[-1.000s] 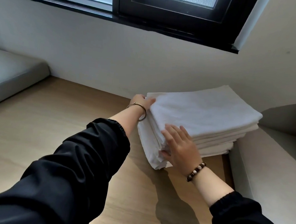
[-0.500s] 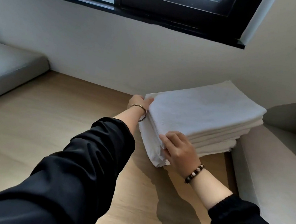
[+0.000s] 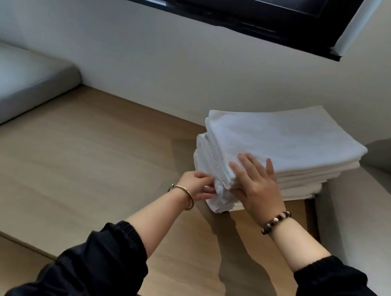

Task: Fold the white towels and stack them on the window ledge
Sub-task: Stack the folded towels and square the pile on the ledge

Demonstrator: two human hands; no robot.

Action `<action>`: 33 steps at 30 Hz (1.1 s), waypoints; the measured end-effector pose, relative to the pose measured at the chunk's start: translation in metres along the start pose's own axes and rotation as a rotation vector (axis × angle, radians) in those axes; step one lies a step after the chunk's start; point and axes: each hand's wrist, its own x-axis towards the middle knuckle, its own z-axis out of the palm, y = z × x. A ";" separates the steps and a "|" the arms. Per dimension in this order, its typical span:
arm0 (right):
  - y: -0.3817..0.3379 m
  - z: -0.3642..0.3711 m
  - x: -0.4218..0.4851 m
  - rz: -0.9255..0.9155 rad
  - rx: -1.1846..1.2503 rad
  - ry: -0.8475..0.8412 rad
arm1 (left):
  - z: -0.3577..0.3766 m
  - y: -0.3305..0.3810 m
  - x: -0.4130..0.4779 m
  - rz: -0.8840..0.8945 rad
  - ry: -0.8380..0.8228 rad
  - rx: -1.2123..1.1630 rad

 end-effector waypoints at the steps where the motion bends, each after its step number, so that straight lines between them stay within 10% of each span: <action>1: 0.000 0.001 -0.003 0.008 -0.016 -0.017 | 0.001 -0.005 0.000 0.005 -0.004 -0.030; 21: 0.006 0.010 -0.008 -0.035 -0.087 0.007 | -0.007 0.009 0.005 0.155 0.073 -0.057; 28: -0.039 0.010 -0.038 0.176 0.058 0.314 | -0.012 0.007 0.002 0.206 0.084 0.139; 33: -0.059 0.014 -0.035 0.045 -0.039 0.011 | -0.010 0.027 0.005 0.213 0.090 0.117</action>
